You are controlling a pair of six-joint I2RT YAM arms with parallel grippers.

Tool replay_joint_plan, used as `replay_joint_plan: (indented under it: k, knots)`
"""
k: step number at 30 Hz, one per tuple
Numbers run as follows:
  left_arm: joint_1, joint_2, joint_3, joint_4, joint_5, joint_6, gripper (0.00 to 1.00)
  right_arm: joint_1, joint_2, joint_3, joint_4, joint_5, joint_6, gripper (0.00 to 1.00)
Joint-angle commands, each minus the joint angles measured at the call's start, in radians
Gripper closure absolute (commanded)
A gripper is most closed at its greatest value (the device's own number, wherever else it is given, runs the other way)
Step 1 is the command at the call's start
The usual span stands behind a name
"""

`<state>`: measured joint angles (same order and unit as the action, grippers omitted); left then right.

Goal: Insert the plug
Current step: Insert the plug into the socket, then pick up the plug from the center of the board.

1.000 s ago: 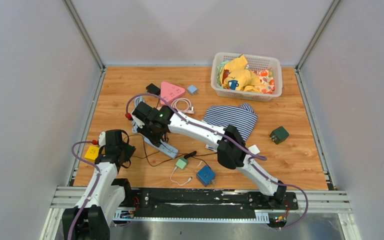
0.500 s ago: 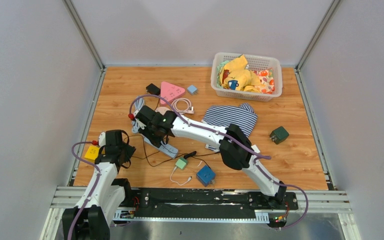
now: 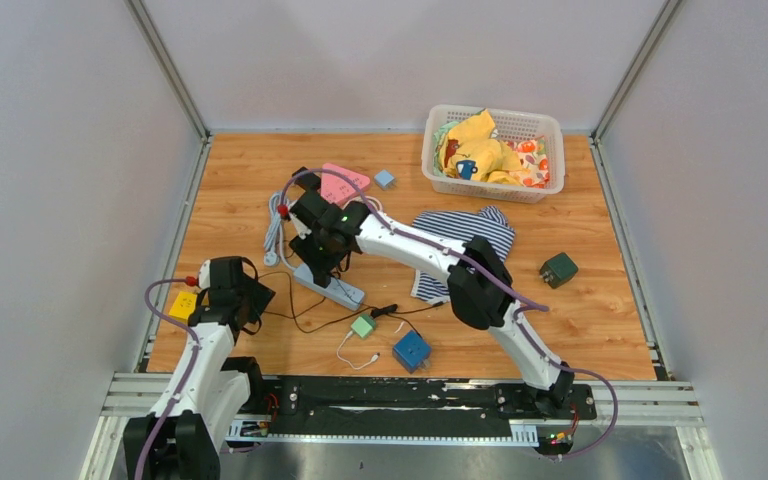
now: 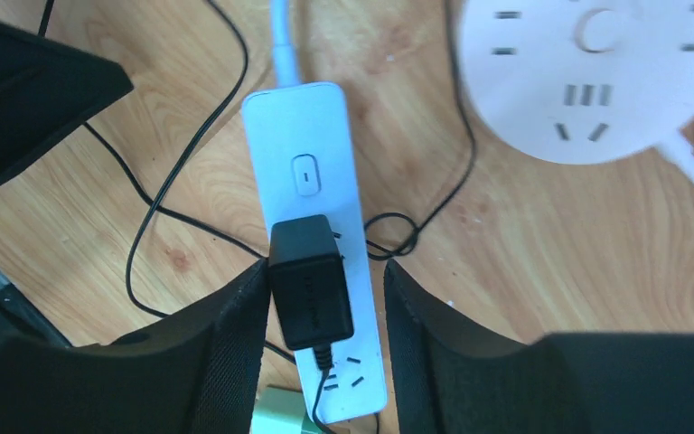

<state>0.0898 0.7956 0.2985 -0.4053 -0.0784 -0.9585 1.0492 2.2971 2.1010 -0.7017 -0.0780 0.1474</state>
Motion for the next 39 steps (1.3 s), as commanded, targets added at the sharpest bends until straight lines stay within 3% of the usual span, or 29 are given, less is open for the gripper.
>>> replay_joint_plan:
  k: [1,4,8,11,17,25,33,39]
  knots:
    - [0.008,-0.001,0.074,-0.035,0.038,0.063,0.53,-0.069,-0.094,0.028,-0.033,-0.101,0.019,0.44]
    - [0.008,-0.008,0.124,-0.072,0.040,0.114,0.48,-0.080,-0.139,-0.003,-0.029,-0.137,0.004,0.29]
    - [0.008,-0.025,0.182,-0.125,0.028,0.180,0.44,-0.086,-0.237,-0.126,-0.005,-0.144,-0.028,0.26]
    - [0.008,-0.048,0.212,-0.148,0.036,0.235,0.41,-0.091,-0.324,-0.264,0.035,-0.137,-0.083,0.29]
    - [0.008,-0.127,0.240,-0.142,0.154,0.317,0.38,-0.102,-0.474,-0.549,0.112,-0.137,-0.237,0.49]
    - [0.009,-0.159,0.201,-0.071,0.310,0.363,0.39,-0.103,-0.535,-0.817,0.226,-0.222,-0.439,0.43]
    - [0.008,-0.119,0.209,-0.058,0.388,0.390,0.40,-0.103,-0.502,-0.850,0.238,-0.287,-0.486,0.39]
    - [0.008,-0.111,0.202,-0.058,0.357,0.375,0.41,-0.101,-0.460,-0.854,0.260,-0.278,-0.474,0.45]
